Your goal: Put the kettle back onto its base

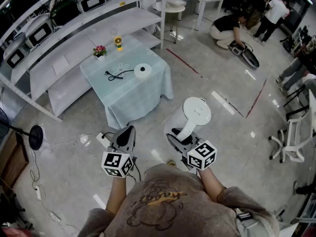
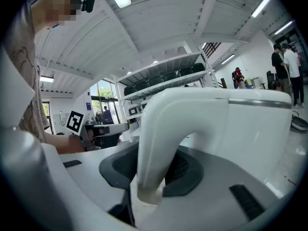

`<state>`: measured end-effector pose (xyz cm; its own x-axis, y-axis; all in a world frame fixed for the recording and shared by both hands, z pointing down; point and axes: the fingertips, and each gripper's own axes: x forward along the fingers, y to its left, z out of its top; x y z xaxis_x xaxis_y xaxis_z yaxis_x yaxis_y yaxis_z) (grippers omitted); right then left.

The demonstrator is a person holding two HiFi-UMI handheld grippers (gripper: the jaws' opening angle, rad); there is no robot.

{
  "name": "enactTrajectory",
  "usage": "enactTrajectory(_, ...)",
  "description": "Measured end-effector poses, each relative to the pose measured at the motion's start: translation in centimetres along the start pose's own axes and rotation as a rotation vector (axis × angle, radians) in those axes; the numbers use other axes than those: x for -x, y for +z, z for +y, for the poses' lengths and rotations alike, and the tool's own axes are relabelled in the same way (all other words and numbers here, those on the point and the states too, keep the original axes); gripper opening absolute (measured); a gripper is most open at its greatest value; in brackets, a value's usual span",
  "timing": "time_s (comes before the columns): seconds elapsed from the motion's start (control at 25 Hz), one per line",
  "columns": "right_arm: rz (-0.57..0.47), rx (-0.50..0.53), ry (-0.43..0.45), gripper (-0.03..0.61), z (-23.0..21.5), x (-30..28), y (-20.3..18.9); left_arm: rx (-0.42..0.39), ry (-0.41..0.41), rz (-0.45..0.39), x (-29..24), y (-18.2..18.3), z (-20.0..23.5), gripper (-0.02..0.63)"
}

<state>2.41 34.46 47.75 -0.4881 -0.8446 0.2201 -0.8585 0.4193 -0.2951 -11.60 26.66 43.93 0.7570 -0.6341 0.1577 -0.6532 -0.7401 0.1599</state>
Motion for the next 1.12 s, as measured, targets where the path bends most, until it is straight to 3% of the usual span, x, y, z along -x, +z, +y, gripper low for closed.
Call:
enactTrajectory(0.56,-0.022,-0.014,0.002,0.126,2.7,-0.4,-0.4,0.0,-0.023,0.005,2.1,-0.3,0.6,0.021)
enactTrajectory(1.12,0.006,0.01,-0.051,0.126,4.8,-2.3,-2.8,0.009,-0.058,0.021,3.5,-2.7,3.2,0.021)
